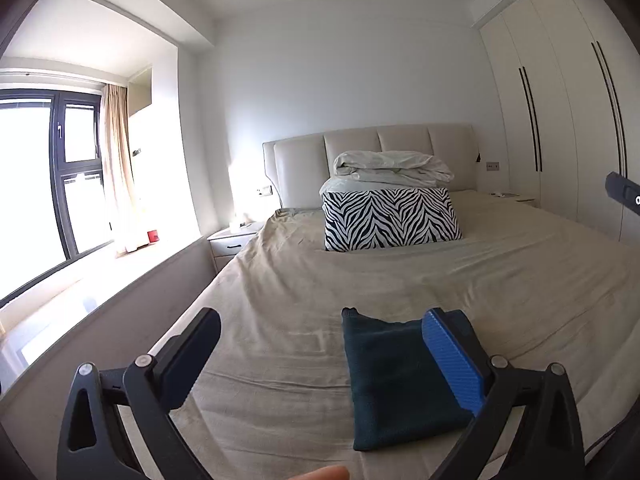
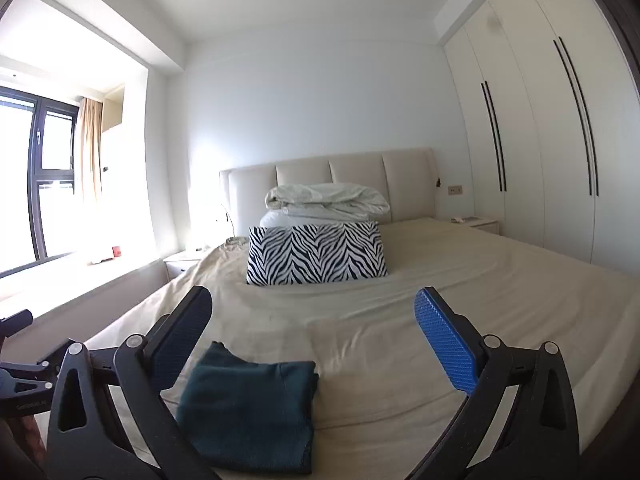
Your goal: Fold small clothes
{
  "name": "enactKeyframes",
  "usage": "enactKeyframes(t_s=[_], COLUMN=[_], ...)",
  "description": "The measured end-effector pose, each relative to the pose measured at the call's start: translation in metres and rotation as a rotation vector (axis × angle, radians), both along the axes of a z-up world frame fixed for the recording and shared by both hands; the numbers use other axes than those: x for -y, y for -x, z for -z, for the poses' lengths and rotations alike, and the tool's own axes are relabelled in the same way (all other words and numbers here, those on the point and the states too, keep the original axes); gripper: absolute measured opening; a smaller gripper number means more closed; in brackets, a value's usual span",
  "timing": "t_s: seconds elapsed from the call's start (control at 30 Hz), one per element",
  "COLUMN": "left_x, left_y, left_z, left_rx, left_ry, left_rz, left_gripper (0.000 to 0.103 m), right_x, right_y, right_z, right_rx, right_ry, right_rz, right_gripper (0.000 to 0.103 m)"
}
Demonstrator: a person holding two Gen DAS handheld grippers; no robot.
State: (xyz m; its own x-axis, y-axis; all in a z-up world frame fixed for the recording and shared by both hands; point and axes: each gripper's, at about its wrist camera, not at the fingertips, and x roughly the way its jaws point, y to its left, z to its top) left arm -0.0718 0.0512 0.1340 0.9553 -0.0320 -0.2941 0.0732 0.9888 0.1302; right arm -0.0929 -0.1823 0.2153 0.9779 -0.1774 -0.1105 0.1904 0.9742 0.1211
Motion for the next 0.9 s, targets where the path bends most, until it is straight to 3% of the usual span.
enactKeyframes(t_s=[0.17, 0.3, 0.4, 0.6, 0.73, 0.9], left_x=[-0.007, -0.005, 0.002, 0.011, 0.004, -0.004], left_y=[0.005, -0.002, -0.008, -0.017, -0.020, -0.032], left_z=[-0.017, 0.001, 0.036, 0.106, 0.118, 0.116], left_rx=[-0.061, -0.179, -0.317, -0.539, -0.563, -0.544], left_ry=[0.052, 0.055, 0.085, 0.070, 0.061, 0.077], left_rz=[-0.006, -0.003, 0.021, 0.018, -0.015, -0.028], left_gripper=[0.103, 0.103, 0.103, 0.103, 0.103, 0.103], right_x=[-0.008, -0.017, -0.016, -0.005, -0.007, -0.014], right_y=[0.018, 0.017, 0.004, -0.032, -0.038, -0.050], right_z=[-0.031, -0.025, 0.004, 0.095, 0.129, 0.136], right_rx=[0.013, -0.108, -0.261, -0.609, -0.672, -0.648], right_ry=[-0.030, -0.022, -0.073, -0.171, -0.165, -0.101], right_rz=[-0.031, -0.017, -0.009, 0.054, 0.071, 0.054], right_gripper=[0.103, 0.103, 0.103, 0.103, 0.103, 0.103])
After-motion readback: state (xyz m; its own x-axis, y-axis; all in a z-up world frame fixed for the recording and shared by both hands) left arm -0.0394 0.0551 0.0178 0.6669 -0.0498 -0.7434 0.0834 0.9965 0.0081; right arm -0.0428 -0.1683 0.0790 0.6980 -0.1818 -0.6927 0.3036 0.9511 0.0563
